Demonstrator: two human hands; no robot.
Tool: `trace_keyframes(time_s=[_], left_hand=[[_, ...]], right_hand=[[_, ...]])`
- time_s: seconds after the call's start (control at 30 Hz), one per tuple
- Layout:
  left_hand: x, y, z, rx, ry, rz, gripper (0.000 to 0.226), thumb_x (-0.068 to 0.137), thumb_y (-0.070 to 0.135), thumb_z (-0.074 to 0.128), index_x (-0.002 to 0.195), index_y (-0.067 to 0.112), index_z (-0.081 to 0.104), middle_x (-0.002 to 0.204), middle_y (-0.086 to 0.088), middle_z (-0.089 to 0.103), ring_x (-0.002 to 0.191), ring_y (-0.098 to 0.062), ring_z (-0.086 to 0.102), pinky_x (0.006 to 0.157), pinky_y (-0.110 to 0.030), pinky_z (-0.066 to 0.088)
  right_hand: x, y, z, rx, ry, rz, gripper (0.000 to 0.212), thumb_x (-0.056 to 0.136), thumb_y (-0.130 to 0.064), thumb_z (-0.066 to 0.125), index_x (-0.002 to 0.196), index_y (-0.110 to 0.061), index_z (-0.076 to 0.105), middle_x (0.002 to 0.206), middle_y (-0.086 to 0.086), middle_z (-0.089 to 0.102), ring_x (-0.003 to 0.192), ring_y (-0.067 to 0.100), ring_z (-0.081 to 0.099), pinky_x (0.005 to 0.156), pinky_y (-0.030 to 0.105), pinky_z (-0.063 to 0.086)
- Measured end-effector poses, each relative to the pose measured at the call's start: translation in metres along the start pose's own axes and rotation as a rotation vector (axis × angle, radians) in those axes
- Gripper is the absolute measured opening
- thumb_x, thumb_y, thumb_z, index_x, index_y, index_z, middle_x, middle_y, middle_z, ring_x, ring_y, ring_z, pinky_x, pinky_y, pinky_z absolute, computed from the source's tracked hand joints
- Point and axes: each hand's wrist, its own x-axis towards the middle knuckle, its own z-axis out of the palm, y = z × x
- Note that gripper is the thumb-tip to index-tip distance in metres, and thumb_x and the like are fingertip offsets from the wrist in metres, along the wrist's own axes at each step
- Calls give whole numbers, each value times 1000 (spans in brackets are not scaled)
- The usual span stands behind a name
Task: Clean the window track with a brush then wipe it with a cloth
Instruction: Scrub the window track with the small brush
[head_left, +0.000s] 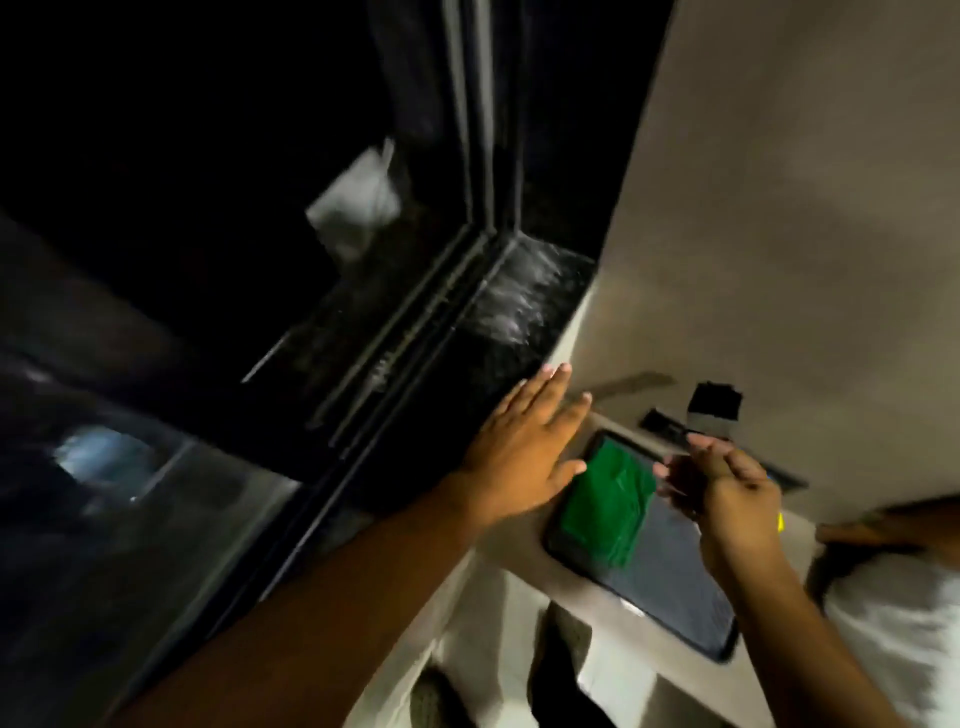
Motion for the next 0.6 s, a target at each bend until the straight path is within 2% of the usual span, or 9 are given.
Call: trace_keyframes(time_s=[0.07, 0.13, 0.2, 0.27, 0.37, 0.5, 0.6], left_hand=[[-33, -18, -20, -1, 29, -102, 73, 91, 53, 49, 151, 20, 27, 163, -13, 10, 151, -29, 5, 122, -42, 13], [-58, -34, -27, 21, -6, -108, 71, 94, 55, 43, 152, 20, 22, 163, -13, 7, 151, -28, 2, 122, -42, 9], [-70, -43, -18, 52, -111, -95, 71, 95, 54, 41, 153, 20, 17, 164, -12, 4, 151, -27, -1, 123, -41, 6], [-91, -58, -18, 90, -115, -144, 71, 96, 53, 41, 153, 20, 14, 164, -12, 4, 151, -27, -1, 123, -42, 6], [-102, -72, -13, 92, -139, -147, 68, 98, 53, 36, 154, 19, 16, 163, -12, 7, 151, -28, 1, 122, -43, 5], [-114, -76, -3, 63, -68, -156, 62, 98, 55, 25, 150, 20, 32, 159, -10, 27, 149, -27, 19, 120, -46, 21], [-116, -77, 1, -5, 26, -121, 60, 99, 54, 29, 147, 20, 39, 157, -9, 33, 147, -26, 25, 120, -42, 24]], right_hand=[[-26, -40, 23, 116, -112, 28, 23, 92, -16, 45, 99, -15, 67, 89, 12, 74, 85, 27, 72, 73, 39, 59], [-47, -72, 43, 124, -195, -21, 21, 90, -10, 47, 98, -14, 66, 95, 14, 75, 94, 30, 70, 84, 44, 57], [-62, -90, 57, -23, -249, -229, 16, 92, -6, 51, 96, -13, 65, 95, 19, 74, 90, 30, 72, 81, 43, 59], [-83, -103, 87, -169, -290, -427, 8, 93, -11, 56, 93, -7, 63, 86, 26, 71, 77, 31, 71, 73, 42, 60], [-104, -131, 128, -341, -325, -648, 18, 94, -22, 55, 88, -10, 66, 71, 19, 67, 58, 23, 65, 56, 35, 58], [-107, -150, 167, -440, -561, -633, 27, 97, -14, 46, 89, -22, 70, 74, 0, 69, 54, 10, 65, 48, 23, 56], [-106, -152, 199, -408, -770, -433, 36, 97, -8, 44, 80, -23, 72, 74, 8, 70, 50, 15, 65, 49, 28, 59]])
